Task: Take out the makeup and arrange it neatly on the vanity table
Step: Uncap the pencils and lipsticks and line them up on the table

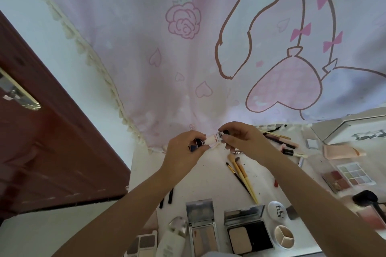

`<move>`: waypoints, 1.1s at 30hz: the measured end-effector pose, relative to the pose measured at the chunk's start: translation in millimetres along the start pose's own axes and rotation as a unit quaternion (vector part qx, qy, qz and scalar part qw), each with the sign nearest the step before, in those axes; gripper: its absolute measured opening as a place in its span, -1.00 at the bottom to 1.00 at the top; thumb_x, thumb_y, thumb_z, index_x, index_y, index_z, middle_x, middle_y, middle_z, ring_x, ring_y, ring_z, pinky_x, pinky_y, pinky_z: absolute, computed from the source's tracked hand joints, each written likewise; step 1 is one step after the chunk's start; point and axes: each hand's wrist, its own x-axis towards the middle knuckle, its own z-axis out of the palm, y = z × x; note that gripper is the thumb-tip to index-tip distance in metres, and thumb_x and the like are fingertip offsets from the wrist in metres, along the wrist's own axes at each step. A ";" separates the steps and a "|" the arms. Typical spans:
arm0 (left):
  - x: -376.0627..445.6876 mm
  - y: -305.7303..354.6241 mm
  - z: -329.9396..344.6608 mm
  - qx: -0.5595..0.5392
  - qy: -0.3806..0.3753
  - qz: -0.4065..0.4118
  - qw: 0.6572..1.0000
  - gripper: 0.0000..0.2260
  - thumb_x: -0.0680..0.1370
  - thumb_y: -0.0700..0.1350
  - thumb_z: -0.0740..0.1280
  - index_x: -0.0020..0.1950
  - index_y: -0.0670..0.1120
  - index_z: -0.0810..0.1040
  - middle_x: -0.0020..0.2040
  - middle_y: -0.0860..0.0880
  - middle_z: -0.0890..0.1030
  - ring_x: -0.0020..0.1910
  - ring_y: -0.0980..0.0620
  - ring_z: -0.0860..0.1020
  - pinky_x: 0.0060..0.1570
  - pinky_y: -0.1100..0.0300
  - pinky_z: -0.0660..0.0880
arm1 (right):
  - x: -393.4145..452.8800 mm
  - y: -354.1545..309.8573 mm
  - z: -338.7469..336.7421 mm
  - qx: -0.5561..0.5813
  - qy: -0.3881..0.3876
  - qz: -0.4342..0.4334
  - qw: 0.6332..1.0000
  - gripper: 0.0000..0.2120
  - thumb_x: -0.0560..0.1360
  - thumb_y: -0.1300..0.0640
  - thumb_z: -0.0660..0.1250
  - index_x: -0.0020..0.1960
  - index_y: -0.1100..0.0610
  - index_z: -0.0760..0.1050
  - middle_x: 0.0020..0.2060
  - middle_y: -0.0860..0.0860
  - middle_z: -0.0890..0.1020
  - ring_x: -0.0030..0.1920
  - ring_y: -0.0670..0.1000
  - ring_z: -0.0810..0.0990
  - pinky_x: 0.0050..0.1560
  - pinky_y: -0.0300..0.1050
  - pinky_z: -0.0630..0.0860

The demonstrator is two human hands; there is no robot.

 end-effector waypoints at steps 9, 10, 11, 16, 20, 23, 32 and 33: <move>-4.1 -43.2 21.3 0.158 -0.180 -0.022 0.971 -0.80 0.50 -0.13 0.34 0.11 -0.09 0.58 -0.05 -0.06 0.64 -0.09 0.00 0.54 -0.07 0.18 0.44 | 12.0 34.1 16.4 -0.072 -0.066 0.072 0.993 -0.89 0.50 0.17 0.30 0.01 0.05 0.49 -0.34 -0.07 0.59 -0.36 -0.16 0.58 -0.26 -0.33 0.54; -6.6 -49.2 25.4 0.151 -0.191 -0.045 0.969 -0.80 0.50 -0.13 0.33 0.12 -0.10 0.57 -0.03 -0.06 0.63 -0.09 0.02 0.52 -0.09 0.23 0.40 | 13.3 40.6 19.2 -0.079 -0.072 0.083 0.991 -0.88 0.51 0.14 0.29 0.04 0.03 0.46 -0.31 -0.07 0.60 -0.33 -0.13 0.58 -0.22 -0.30 0.55; -9.4 -55.6 29.3 0.146 -0.198 -0.067 0.967 -0.80 0.51 -0.14 0.31 0.12 -0.11 0.55 0.00 -0.07 0.62 -0.09 0.03 0.51 -0.11 0.26 0.36 | 14.5 47.4 21.3 -0.081 -0.068 0.096 0.990 -0.87 0.52 0.11 0.27 0.06 0.01 0.44 -0.29 -0.07 0.60 -0.31 -0.10 0.58 -0.21 -0.29 0.54; -19.6 -86.9 43.1 0.115 -0.176 -0.192 0.959 -0.79 0.51 -0.16 0.32 0.11 -0.19 0.53 0.04 -0.12 0.61 -0.03 -0.03 0.53 -0.11 0.29 0.32 | 23.0 85.6 28.7 -0.082 -0.023 0.225 0.971 -0.78 0.55 0.05 0.19 0.10 0.15 0.48 -0.10 0.10 0.61 -0.17 -0.01 0.54 -0.07 -0.13 0.49; -14.2 -105.2 52.9 0.101 -0.129 -0.259 0.952 -0.83 0.49 -0.17 0.33 0.04 -0.21 0.54 -0.04 -0.18 0.62 -0.03 -0.14 0.55 -0.10 0.19 0.38 | 24.9 127.1 41.5 -0.405 -0.124 0.136 0.895 -0.58 0.56 0.01 0.16 0.38 0.12 0.29 0.37 0.10 0.34 0.38 0.10 0.28 0.38 -0.01 0.15; -9.1 -113.5 62.2 0.090 -0.089 -0.297 0.946 -0.85 0.49 -0.17 0.33 -0.02 -0.24 0.51 -0.10 -0.21 0.60 -0.08 -0.16 0.54 -0.17 0.18 0.35 | 25.0 152.9 51.2 -0.482 -0.216 0.077 0.845 -0.43 0.55 0.02 0.18 0.48 0.14 0.07 0.50 0.12 0.01 0.50 0.11 -0.01 0.45 -0.03 -0.03; 0.6 -132.1 81.6 0.123 0.005 -0.355 0.927 -0.88 0.50 -0.17 0.30 -0.05 -0.22 0.52 -0.17 -0.16 0.57 -0.23 -0.02 0.43 -0.27 0.21 0.26 | 20.2 178.6 57.9 -0.450 -0.193 0.063 0.870 -0.39 0.53 0.02 0.21 0.48 0.13 0.06 0.51 0.08 -0.04 0.51 0.08 -0.07 0.47 -0.05 -0.04; 0.6 -134.6 82.2 0.127 0.008 -0.358 0.925 -0.89 0.50 -0.17 0.30 -0.06 -0.21 0.52 -0.17 -0.15 0.57 -0.23 -0.03 0.44 -0.27 0.21 0.26 | 19.8 179.5 57.7 -0.448 -0.192 0.062 0.871 -0.40 0.53 0.02 0.21 0.48 0.12 0.06 0.51 0.08 -0.05 0.51 0.07 -0.07 0.48 -0.05 -0.04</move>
